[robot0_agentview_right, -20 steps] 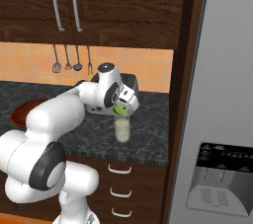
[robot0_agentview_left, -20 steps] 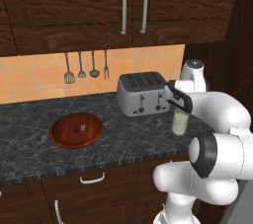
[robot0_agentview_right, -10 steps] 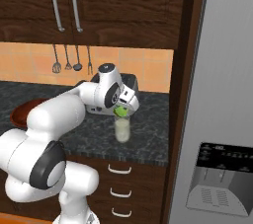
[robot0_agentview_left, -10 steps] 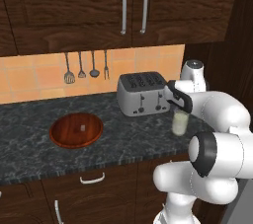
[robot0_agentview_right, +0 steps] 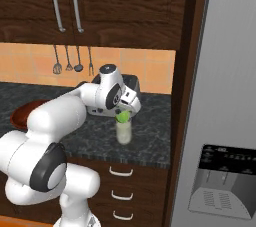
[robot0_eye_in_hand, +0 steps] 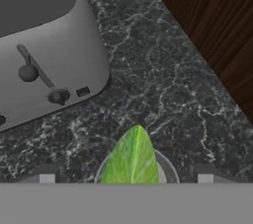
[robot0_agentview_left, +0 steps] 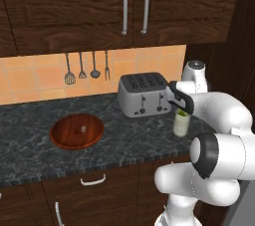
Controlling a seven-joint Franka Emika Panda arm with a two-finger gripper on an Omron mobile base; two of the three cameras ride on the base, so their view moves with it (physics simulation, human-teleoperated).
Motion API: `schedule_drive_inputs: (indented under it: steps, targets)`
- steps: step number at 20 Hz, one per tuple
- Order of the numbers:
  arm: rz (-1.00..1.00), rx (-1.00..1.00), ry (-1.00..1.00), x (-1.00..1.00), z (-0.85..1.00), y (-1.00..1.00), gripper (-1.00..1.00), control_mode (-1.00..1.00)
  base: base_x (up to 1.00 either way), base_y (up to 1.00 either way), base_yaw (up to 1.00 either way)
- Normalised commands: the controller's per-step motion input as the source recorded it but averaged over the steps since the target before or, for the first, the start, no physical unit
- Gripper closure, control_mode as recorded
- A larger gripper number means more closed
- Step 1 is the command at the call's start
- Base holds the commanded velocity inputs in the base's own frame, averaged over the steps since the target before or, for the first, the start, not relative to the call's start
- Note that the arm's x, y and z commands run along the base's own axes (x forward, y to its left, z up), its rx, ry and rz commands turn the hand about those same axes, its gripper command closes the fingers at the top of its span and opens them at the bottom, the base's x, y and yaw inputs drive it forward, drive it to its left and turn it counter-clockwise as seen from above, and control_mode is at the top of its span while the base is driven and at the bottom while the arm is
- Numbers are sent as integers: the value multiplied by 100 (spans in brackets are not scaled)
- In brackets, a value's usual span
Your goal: Grab a lemon wedge from the fridge and one ice cube from the ice bowl, and put them in the glass of lemonade.
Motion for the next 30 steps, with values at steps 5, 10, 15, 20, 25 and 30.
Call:
schedule_drive_inputs:
  steps: [5,10,15,20,25,30]
  targets:
    - [0,4,-2,-30,22,-4,-100,-100,0,0,0]
    - [0,4,-11,-61,24,0,-100,-100,0,0,0]
    - [2,5,-10,-75,20,3,-100,-100,0,0,0]
    - [18,-12,14,-71,91,31,-100,-100,0,0,0]
    - [14,-3,13,-96,32,8,-100,-100,0,0,0]
    - [9,0,5,-98,0,0,-100,-100,0,0,0]
